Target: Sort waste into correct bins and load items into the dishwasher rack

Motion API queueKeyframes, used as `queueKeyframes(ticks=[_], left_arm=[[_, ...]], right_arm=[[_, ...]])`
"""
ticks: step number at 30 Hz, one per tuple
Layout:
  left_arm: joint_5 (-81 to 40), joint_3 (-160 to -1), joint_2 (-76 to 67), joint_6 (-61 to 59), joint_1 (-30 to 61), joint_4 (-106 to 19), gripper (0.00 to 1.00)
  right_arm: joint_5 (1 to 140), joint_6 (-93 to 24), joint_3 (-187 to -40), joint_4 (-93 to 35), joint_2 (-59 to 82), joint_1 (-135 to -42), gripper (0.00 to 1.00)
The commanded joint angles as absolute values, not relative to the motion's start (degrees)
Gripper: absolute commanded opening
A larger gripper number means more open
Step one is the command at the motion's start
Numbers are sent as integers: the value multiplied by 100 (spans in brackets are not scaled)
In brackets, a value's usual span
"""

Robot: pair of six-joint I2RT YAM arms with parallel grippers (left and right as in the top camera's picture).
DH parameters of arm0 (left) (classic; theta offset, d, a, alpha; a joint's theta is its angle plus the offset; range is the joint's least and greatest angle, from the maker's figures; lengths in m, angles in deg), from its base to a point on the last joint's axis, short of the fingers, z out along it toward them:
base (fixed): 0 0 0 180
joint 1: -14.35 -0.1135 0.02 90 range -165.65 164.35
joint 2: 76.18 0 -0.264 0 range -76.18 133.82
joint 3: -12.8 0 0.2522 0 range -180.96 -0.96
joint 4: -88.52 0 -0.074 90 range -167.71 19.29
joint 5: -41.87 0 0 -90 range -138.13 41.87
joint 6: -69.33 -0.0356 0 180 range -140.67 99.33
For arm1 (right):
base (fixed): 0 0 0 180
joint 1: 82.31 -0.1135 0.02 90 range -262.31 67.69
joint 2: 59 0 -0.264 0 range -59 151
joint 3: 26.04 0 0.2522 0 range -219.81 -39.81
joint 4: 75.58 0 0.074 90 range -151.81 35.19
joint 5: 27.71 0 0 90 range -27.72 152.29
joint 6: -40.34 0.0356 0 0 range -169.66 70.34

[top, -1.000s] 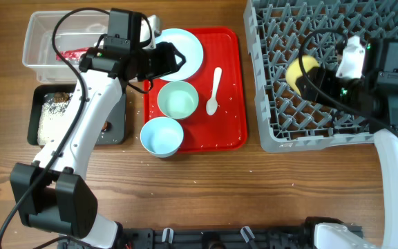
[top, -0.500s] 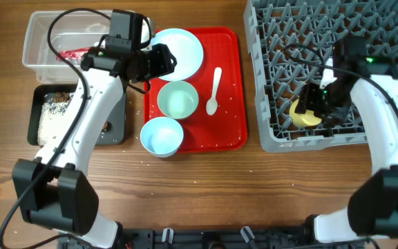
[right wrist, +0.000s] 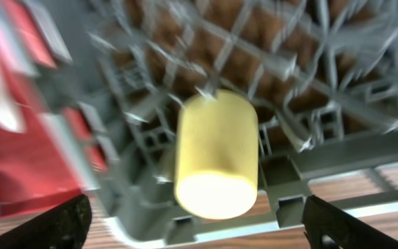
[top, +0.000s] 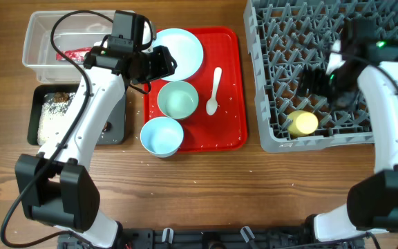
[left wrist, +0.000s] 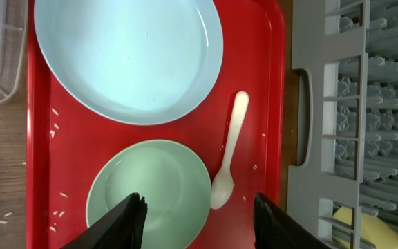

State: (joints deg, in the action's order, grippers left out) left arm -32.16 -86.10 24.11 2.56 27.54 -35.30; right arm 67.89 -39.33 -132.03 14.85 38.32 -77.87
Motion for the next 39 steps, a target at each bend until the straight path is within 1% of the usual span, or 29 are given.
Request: queueKeyframes(ticks=[1,3,5,6,9,11,14,18,19,21,27,29,31,32,35,36,37,38,39], left_arm=[[-3280,-8630,2457,186,2773,-3541,51],[-3280,-8630,2457,186,2773,-3537,54],[-3282,-8630,2457,183,2773,-3482,54],[-3284,-8630,2457,183,2769,-3419,50],[-3280,-8632,2420,301,2568,-3327,42],[-3277,-8632,2322,457,2354,-3322,41],[-3260,-8632,1996,690,1829,-3253,41],[-3258,-8632,1874,1270,1311,-2892,42],[-3260,-8632,1874,1267,1219,-2802,42],[-3258,-8632,1876,1267,1036,-2660,43],[-3260,-8632,1876,1263,999,-2636,51],[-3260,-8632,1885,1263,999,-2634,54],[-3260,-8632,1891,1263,999,-2606,58],[-3260,-8632,1898,1263,1001,-2597,59],[-3260,-8632,1928,1263,1001,-2586,60],[-3260,-8632,1930,1263,1001,-2571,62],[-3260,-8632,1930,1263,1001,-2571,64],[-3260,-8632,1930,1263,1001,-2571,70],[-3260,-8632,1930,1263,1001,-2557,72]], right_arm=[[7731,-4250,-14224,1540,3828,-7911,92],[8066,-4259,-14386,1345,3828,-8189,89],[8190,-4183,-14320,1061,3854,-8580,87],[8168,-4034,-14219,827,3876,-8864,86],[7989,-3236,-13844,-28,3991,-9662,84],[7812,-2891,-13642,-465,4085,-10051,82],[7475,-2495,-13441,-950,4509,-10748,73],[7327,-2076,-13380,-1343,5137,-11286,67],[7312,-2012,-13380,-1426,5277,-11380,63],[7078,-1785,-13380,-1503,5613,-11524,51],[7132,-1649,-13380,-1560,6394,-11537,48],[7183,-1641,-13380,-1608,6547,-11535,45],[7244,-1643,-13380,-1691,6575,-11535,19],[7246,-1623,-13380,-1748,6575,-11537,15],[7239,-1603,-13380,-1774,6608,-11537,12],[7239,-1603,-13380,-1767,6619,-11535,6],[7242,-1597,-13380,-1759,6621,-11535,5],[7237,-1558,-13380,-1759,6616,-11533,5],[7215,-1562,-13387,-1750,6581,-11522,4]])
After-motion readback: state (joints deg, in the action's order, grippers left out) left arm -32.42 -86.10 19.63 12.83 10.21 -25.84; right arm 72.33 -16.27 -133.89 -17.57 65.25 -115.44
